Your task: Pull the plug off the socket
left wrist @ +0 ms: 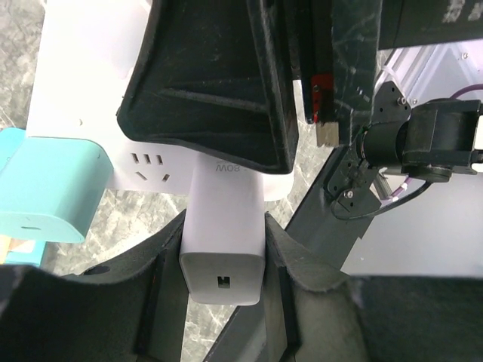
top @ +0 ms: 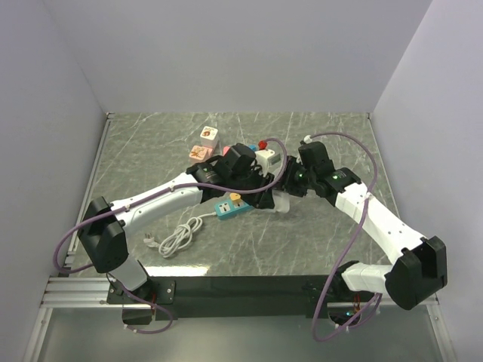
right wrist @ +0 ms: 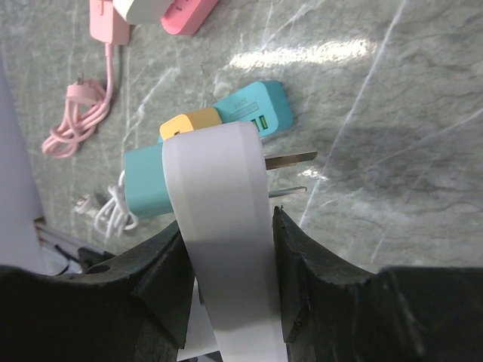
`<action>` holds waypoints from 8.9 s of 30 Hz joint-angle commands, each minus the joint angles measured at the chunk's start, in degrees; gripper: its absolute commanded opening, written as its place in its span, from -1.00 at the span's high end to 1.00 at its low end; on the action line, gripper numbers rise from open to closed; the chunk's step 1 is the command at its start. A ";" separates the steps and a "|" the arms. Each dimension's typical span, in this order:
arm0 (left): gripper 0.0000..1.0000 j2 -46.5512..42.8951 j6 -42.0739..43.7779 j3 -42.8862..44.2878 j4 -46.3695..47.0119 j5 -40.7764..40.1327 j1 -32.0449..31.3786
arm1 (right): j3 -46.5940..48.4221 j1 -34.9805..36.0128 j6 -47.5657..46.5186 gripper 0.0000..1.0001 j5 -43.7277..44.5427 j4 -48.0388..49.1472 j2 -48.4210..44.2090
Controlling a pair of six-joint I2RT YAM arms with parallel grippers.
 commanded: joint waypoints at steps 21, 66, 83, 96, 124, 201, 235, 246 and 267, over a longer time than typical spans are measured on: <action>0.99 -14.95 2.34 1.91 1.83 11.51 16.41 | -0.70 -6.18 -11.37 1.00 20.26 -5.25 1.05; 0.74 40.59 -36.15 18.97 28.20 13.01 72.04 | 5.55 -9.34 -7.95 1.00 1.80 0.90 -10.64; -0.99 35.24 -42.13 13.61 14.86 6.24 72.14 | 5.10 -9.34 -7.77 1.00 3.38 0.72 -12.75; -0.99 9.52 -28.63 -2.83 11.78 8.17 67.76 | 7.21 -11.19 -9.79 1.00 9.98 -3.59 -9.59; -0.99 4.99 -66.56 -10.31 39.09 17.14 24.50 | -2.37 5.42 -15.34 1.00 30.36 17.77 -11.08; 0.92 33.38 -42.56 17.10 19.06 18.29 69.05 | 3.00 -19.19 -1.71 1.00 37.13 -2.53 9.31; -0.99 18.72 -45.13 2.89 22.22 17.66 70.82 | 18.10 -24.11 5.05 1.00 50.73 -16.65 28.28; -0.99 -0.16 -31.15 -9.15 14.83 19.24 64.76 | 30.06 -25.78 11.12 1.00 60.16 -23.45 37.60; -0.97 -21.10 -24.56 -21.81 13.34 19.60 56.58 | 57.64 -28.50 0.84 0.96 66.75 -21.60 58.06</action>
